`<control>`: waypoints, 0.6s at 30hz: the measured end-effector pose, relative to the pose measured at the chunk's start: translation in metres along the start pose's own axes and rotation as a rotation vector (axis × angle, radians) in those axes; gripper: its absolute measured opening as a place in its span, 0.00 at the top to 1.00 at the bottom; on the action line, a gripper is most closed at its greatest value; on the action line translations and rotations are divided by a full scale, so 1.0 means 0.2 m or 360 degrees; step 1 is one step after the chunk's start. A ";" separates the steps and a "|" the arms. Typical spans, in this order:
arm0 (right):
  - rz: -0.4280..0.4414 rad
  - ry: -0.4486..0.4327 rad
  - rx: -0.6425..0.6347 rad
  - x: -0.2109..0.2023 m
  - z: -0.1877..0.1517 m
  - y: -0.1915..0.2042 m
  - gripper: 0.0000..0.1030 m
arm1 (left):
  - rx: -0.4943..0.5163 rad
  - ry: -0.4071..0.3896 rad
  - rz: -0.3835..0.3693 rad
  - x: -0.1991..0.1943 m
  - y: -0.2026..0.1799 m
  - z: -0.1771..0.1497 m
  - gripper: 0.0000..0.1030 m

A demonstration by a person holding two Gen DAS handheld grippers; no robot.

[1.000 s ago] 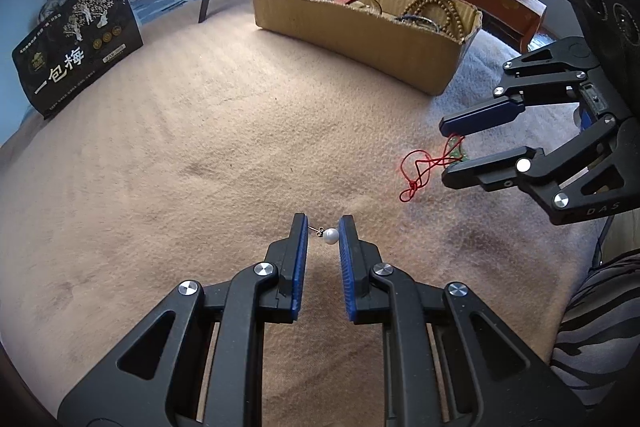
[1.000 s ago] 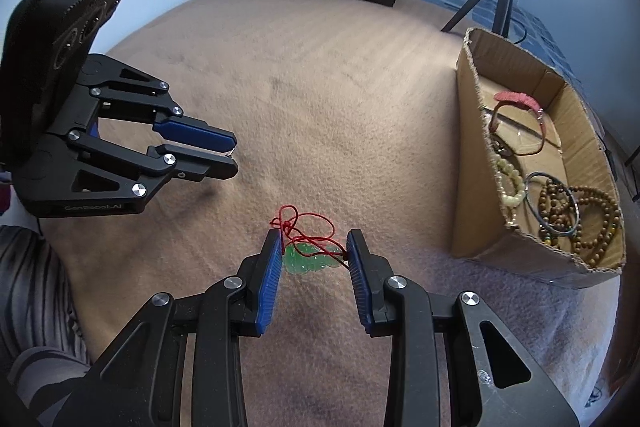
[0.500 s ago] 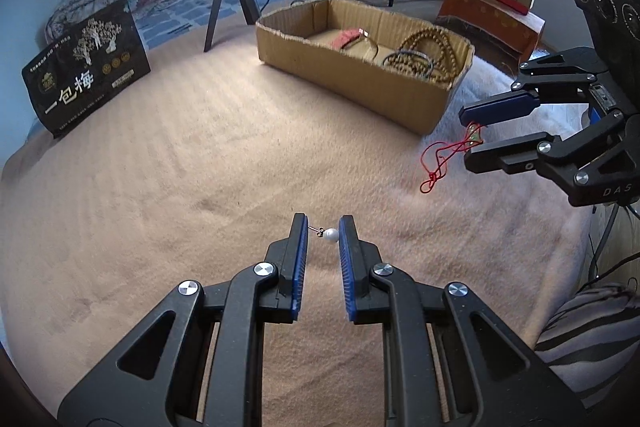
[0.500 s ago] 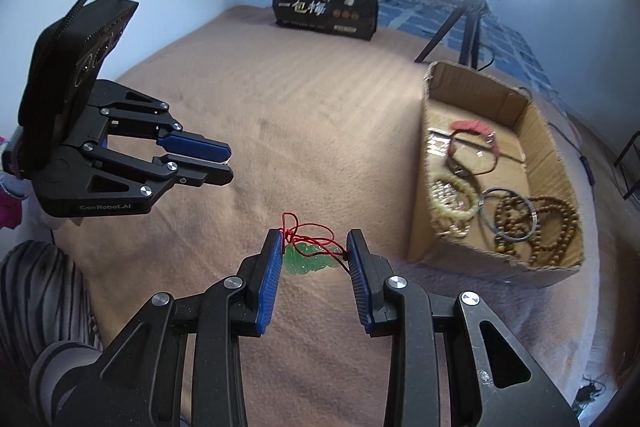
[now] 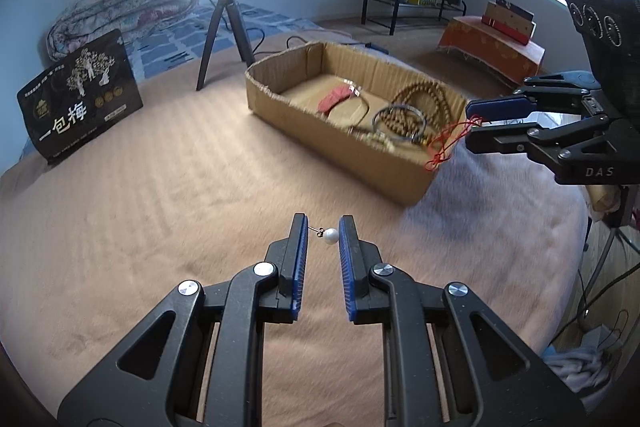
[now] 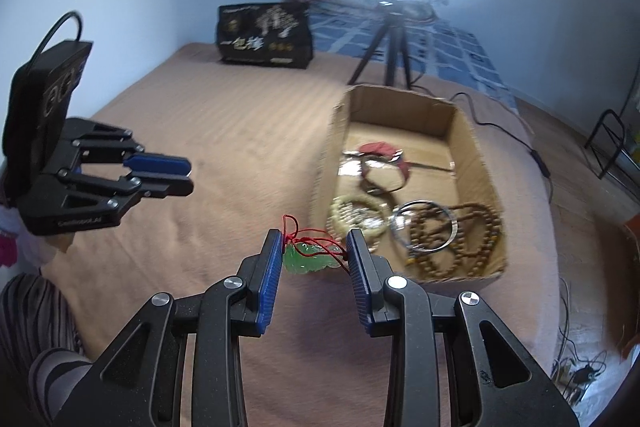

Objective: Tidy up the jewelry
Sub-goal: 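Carry the earring and jade pendant with both tools over the box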

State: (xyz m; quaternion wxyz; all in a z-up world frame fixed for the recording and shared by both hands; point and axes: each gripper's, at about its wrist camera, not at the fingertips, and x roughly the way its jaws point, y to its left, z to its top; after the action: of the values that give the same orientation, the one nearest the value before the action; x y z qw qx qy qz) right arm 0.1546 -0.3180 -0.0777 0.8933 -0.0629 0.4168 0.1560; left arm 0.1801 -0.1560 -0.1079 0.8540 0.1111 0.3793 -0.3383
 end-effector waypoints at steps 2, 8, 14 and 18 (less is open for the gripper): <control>-0.0010 -0.0009 0.0025 0.00 0.02 -0.04 0.70 | -0.0012 -0.0014 0.0001 0.01 -0.02 0.04 0.86; -0.0042 -0.0022 0.0094 0.02 0.07 -0.16 0.70 | -0.0041 -0.0054 0.0002 0.06 -0.04 0.16 0.86; -0.0060 -0.0011 0.0147 0.08 0.09 -0.24 0.70 | -0.0080 -0.0076 0.0011 0.14 -0.02 0.28 0.86; -0.0074 -0.0002 0.0165 0.12 0.10 -0.29 0.70 | -0.0099 -0.0089 0.0014 0.20 -0.01 0.37 0.86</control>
State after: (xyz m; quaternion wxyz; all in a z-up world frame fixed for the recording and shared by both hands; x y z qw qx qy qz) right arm 0.2024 -0.3617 -0.0838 0.8990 -0.0260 0.4223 0.1135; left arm 0.2398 -0.2103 -0.0855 0.8687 0.0767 0.3651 -0.3258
